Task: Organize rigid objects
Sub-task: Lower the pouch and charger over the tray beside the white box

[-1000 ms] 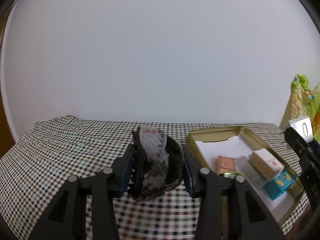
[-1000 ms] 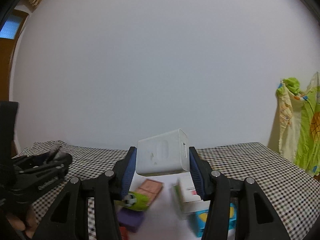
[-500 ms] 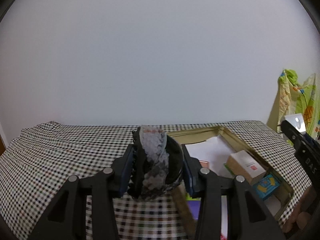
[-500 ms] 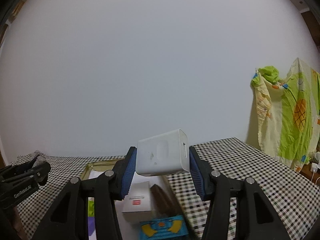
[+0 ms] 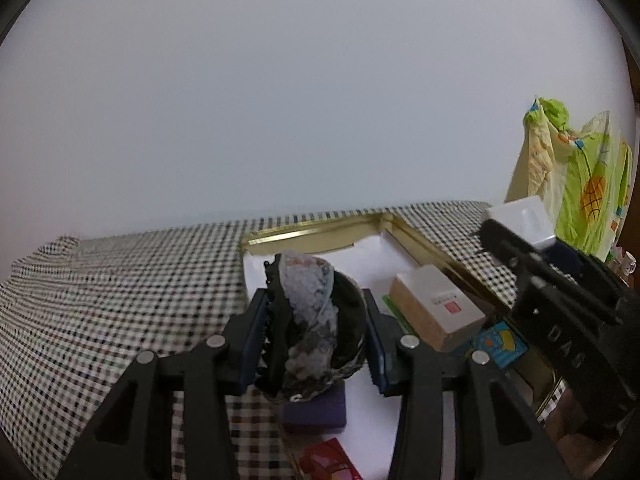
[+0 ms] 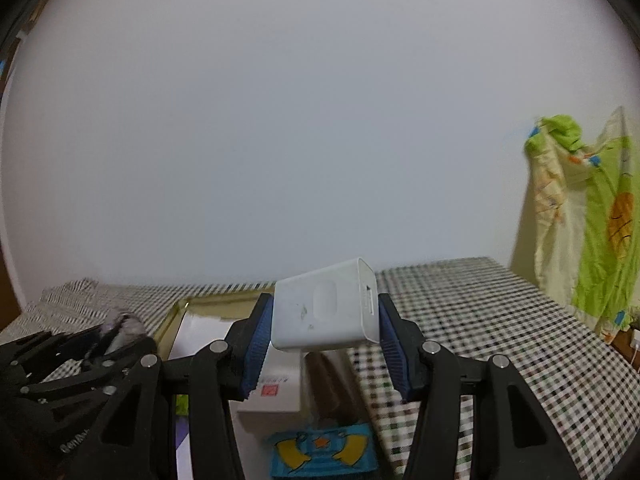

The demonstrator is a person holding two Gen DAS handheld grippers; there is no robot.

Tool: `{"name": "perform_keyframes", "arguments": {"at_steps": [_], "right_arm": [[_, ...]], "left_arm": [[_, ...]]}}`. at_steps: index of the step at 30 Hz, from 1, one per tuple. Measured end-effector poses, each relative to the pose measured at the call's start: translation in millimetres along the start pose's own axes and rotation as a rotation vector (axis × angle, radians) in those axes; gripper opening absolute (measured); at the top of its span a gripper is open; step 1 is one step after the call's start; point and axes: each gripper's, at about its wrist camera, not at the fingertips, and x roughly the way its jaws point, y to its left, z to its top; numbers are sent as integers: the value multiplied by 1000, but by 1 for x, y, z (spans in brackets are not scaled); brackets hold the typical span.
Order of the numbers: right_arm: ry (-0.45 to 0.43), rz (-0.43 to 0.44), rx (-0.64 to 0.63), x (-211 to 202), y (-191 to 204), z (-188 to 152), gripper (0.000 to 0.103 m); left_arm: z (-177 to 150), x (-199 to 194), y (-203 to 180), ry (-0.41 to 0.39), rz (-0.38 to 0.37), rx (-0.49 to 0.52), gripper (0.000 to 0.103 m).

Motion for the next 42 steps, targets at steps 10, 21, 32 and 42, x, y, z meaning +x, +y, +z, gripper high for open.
{"name": "perform_keyframes", "arguments": {"at_steps": [10, 21, 32, 42], "right_arm": [[90, 55, 39, 9, 1, -8, 54], [141, 69, 6, 13, 12, -12, 54], [172, 86, 2, 11, 22, -17, 54], [204, 93, 25, 19, 17, -13, 54]], "left_arm": [[-5, 6, -3, 45, -2, 10, 43], [-6, 9, -2, 56, 44, 42, 43], [-2, 20, -3, 103, 77, 37, 43], [-3, 22, -8, 108, 98, 61, 43]]}}
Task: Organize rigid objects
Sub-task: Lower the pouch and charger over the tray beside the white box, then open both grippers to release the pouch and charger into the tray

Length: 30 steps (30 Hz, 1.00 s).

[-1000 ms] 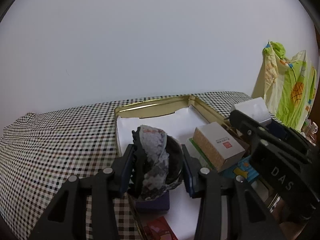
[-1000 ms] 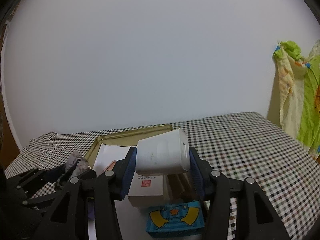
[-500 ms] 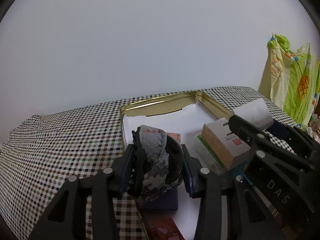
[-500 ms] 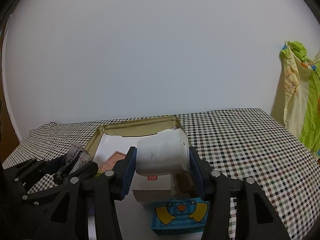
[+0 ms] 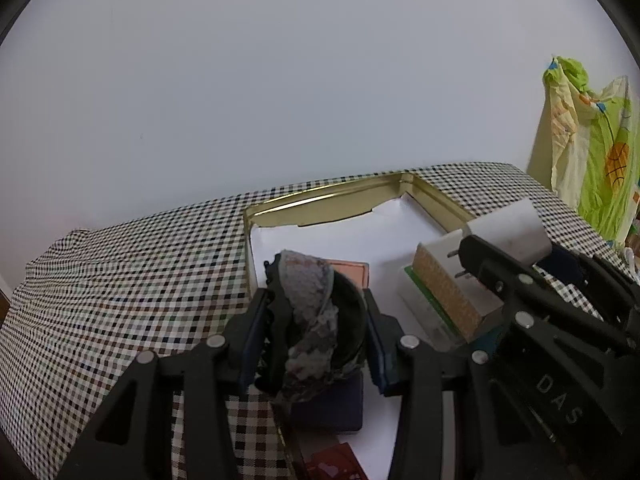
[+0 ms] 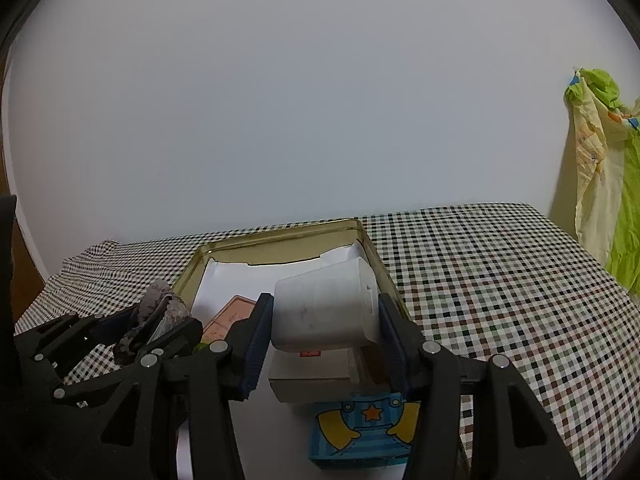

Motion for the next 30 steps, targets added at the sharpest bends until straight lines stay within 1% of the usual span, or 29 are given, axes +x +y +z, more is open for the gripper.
{"name": "perform_keyframes", "arguments": {"at_steps": [11, 13, 15, 16, 17, 18, 20, 22, 24, 27, 30], "right_arm": [[21, 28, 16, 4, 0, 2, 54], [24, 35, 19, 5, 1, 2, 57], [22, 37, 16, 6, 3, 2, 65], [15, 33, 13, 4, 3, 3, 75], [9, 31, 13, 2, 3, 2, 85], [4, 36, 21, 2, 3, 2, 87], [-7, 50, 31, 1, 2, 2, 88], [-30, 46, 42, -2, 1, 2, 88], [-53, 23, 37, -6, 1, 3, 88], [-100, -12, 31, -12, 0, 3, 88], [-136, -24, 43, -20, -4, 3, 88]], "left_arm": [[0, 0, -4, -9, 38, 28, 43], [0, -1, -6, -11, 48, 38, 43], [-1, 0, -7, -12, 55, 49, 49], [-1, -1, -7, -20, 51, 58, 54], [-1, -4, -8, -32, 54, 66, 71], [-1, -8, -9, -56, 57, 74, 88], [-2, -16, -12, -111, 54, 89, 102], [-3, -22, -14, -159, 47, 104, 102], [-3, -23, -14, -182, 47, 101, 102], [-2, -22, -4, -182, 19, 40, 102], [-1, -25, 7, -197, -1, -22, 102]]}}
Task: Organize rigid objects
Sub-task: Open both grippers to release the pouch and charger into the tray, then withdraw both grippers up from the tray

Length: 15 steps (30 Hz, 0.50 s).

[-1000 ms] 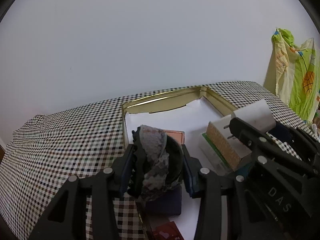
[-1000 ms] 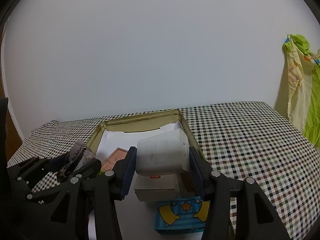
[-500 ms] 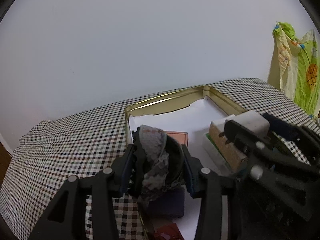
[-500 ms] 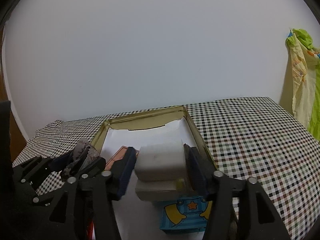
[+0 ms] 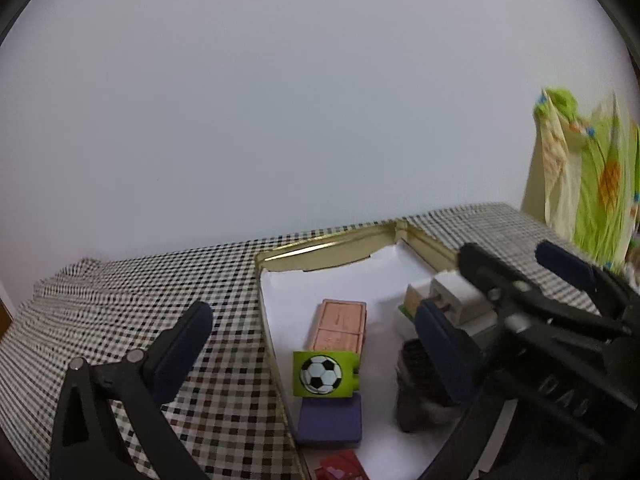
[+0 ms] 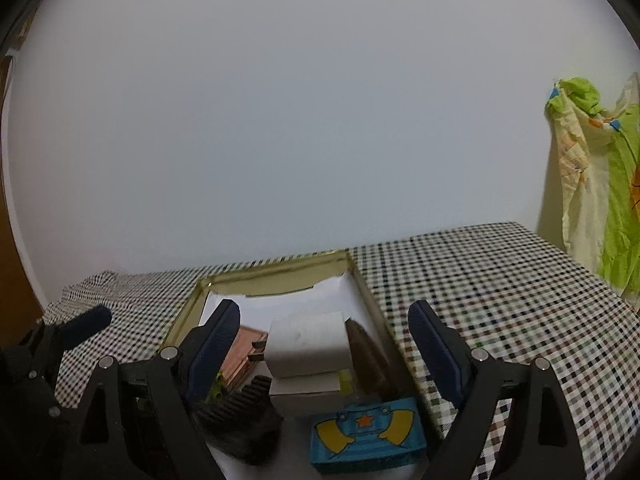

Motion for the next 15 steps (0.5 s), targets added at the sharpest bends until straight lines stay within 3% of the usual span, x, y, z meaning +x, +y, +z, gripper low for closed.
{"name": "perform_keyframes", "arguments": {"at_steps": [10, 15], "right_arm": [[-214, -76, 41, -27, -12, 1, 88], [-234, -121, 27, -26, -7, 1, 88]], "left_arm": [[-7, -16, 12, -117, 55, -9, 103], [-12, -22, 17, -153, 88, -4, 103]]}}
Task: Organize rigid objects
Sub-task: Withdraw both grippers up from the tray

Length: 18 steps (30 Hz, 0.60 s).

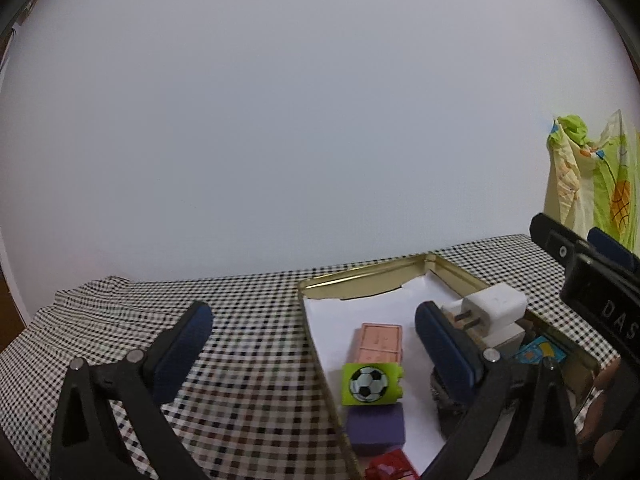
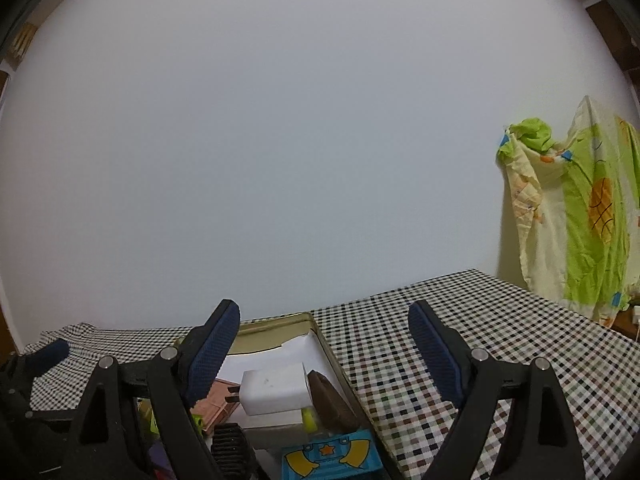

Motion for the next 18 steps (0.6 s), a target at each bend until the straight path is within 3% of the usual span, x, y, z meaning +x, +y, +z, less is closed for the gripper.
{"name": "perform_keyframes", "arguments": {"at_steps": [18], "right_arm": [[-57, -38, -54, -27, 13, -4, 88]], "left_arm": [[-4, -9, 3, -10, -30, -3, 103]]}}
